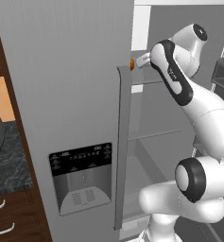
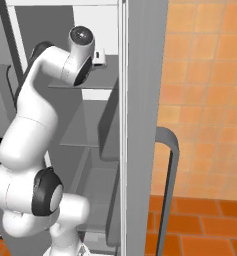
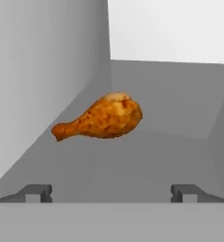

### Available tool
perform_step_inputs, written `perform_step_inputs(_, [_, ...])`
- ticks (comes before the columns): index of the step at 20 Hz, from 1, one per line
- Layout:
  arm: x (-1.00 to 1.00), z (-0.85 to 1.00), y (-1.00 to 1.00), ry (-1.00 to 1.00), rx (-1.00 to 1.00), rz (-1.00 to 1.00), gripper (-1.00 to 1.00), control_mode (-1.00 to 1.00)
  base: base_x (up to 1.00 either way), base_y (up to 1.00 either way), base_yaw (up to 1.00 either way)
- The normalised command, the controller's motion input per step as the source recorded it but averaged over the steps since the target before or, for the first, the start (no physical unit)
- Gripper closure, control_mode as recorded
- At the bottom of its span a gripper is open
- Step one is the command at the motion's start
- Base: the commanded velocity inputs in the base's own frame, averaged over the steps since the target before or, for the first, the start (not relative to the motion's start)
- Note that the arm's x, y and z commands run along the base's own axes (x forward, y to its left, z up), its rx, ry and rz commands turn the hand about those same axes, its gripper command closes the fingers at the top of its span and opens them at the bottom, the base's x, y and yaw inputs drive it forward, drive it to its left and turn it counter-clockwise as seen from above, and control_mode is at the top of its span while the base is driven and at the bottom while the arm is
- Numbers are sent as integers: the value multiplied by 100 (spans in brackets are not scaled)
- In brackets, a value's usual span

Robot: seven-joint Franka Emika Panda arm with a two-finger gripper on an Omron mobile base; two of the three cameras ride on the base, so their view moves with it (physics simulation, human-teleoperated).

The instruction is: Place one squash and one chicken drumstick in each tupperware on the nearby counter, to pack two identical lunches.

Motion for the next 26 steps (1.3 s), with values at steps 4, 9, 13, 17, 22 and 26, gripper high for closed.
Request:
perform_step_inputs(4, [1, 0, 0, 0, 24, -23, -100, -100, 0, 0, 0])
perform_step_inputs(9, [16, 5, 9, 8, 25, -17, -100, -100, 0, 0, 0])
perform_step_inputs(13, [33, 30, 20, 30, 17, -12, -100, -100, 0, 0, 0])
perform_step_inputs(17, [51, 17, 7, 32, 20, -10, -100, -100, 0, 0, 0])
perform_step_inputs(22, [47, -18, 2, 12, 15, -8, -100, -100, 0, 0, 0])
perform_step_inputs(26, [7, -31, 37, 4, 0, -5, -100, -100, 0, 0, 0])
